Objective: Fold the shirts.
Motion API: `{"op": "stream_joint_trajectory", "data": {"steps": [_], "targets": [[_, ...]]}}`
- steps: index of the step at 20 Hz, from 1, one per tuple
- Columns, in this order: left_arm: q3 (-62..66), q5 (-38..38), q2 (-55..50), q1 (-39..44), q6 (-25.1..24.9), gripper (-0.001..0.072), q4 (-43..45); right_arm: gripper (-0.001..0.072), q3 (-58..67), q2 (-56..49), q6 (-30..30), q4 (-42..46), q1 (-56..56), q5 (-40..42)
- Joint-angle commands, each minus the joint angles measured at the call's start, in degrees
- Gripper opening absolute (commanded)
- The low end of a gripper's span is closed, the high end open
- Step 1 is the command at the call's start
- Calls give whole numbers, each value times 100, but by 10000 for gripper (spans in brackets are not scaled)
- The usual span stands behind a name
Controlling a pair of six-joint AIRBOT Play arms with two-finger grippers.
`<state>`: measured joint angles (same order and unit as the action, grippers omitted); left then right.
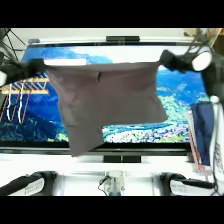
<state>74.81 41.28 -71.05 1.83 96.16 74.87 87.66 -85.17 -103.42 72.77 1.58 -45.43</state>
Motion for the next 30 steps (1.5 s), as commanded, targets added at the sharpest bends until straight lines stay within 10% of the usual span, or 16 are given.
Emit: {"op": "stream_joint_trajectory", "data": {"steps": [1, 4, 6, 7, 10, 13, 17, 19, 23, 24, 27, 30], "targets": [[-24, 81, -1121, 35, 63, 32, -822, 71, 7, -1071, -138, -813, 7, -13], [-24, 496, -1768, 33, 63, 97, -1506, 97, 7, -1574, -138, -1174, 7, -446], [7, 903, -1945, -61, 50, 373, -1947, 477, 22, -1604, -57, -1488, -15, -503], [103, 1231, -1932, -201, -107, 474, -1982, 507, 94, -1528, 186, -1626, -72, -590], [938, 3335, -1910, -1126, -1220, 494, -1781, 508, 461, -1001, 876, -999, -516, -1644], [837, 4940, -1690, -2197, -1309, 377, -1097, 507, 481, -584, 955, 693, -1084, -3482], [-1725, 3884, -907, -2579, -1692, 407, -1460, 515, -52, -566, 1287, 726, -1617, -4717], [-2872, 3187, -822, -2496, -2352, 585, -2472, 515, -385, -568, 1285, 264, -1637, -4500], [-3650, 1980, -841, -2094, -2673, 525, -3482, 517, -586, -573, 1198, 17, -1390, -3882], [-3641, 1847, -846, -1956, -2669, 524, -3501, 686, -608, -577, 1200, 15, -1346, -3799], [-3578, 1189, -848, -1611, -2649, 434, -3545, 690, -678, -678, 1200, 17, -1329, -3729], [-3576, 879, -846, -1447, -2688, 168, -3574, 690, -1029, -717, 1106, 26, -1331, -3508]]}}
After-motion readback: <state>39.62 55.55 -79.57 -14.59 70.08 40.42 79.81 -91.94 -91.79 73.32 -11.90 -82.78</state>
